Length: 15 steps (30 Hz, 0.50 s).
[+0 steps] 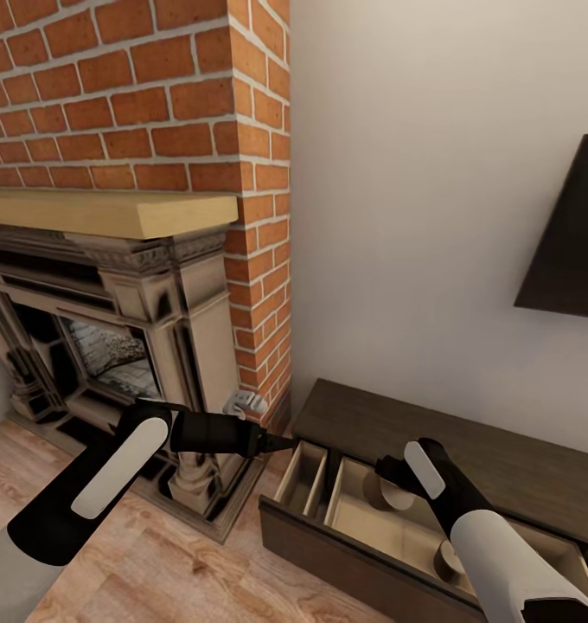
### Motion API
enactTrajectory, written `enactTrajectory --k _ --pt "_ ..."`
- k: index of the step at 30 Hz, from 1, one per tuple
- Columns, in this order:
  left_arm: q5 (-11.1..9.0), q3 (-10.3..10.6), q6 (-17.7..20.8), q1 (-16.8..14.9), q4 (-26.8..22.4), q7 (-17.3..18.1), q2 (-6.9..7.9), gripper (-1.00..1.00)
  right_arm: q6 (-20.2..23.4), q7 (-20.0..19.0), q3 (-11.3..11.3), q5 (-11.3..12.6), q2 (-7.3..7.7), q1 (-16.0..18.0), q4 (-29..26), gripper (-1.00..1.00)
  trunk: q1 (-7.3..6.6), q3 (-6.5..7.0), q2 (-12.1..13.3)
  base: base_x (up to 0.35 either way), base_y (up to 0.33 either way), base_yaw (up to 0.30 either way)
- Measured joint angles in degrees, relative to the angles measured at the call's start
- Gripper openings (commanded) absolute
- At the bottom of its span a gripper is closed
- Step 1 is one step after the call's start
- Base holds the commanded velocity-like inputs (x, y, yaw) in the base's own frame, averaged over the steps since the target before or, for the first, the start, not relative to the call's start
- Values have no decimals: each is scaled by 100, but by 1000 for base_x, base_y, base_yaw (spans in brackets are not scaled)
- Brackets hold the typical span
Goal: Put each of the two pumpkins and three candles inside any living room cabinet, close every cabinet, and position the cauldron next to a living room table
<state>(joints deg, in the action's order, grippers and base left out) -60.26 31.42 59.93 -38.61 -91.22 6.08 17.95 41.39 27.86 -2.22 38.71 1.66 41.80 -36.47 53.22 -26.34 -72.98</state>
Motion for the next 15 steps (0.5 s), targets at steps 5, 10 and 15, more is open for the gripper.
enactTrajectory --k 5,10,15 --pt "0 0 0 0 0 0 0 100 0 0 0 -1 -5 0 0 -100 110 -90 -201 0 0 0" --pt "0 0 0 0 0 0 1 100 1 0 0 -1 -10 0 -1 -100 220 -180 -401 0 0 0" --pt "0 0 0 0 0 0 1 100 1 0 0 -2 -13 0 0 -100 330 -270 -602 0 0 0"
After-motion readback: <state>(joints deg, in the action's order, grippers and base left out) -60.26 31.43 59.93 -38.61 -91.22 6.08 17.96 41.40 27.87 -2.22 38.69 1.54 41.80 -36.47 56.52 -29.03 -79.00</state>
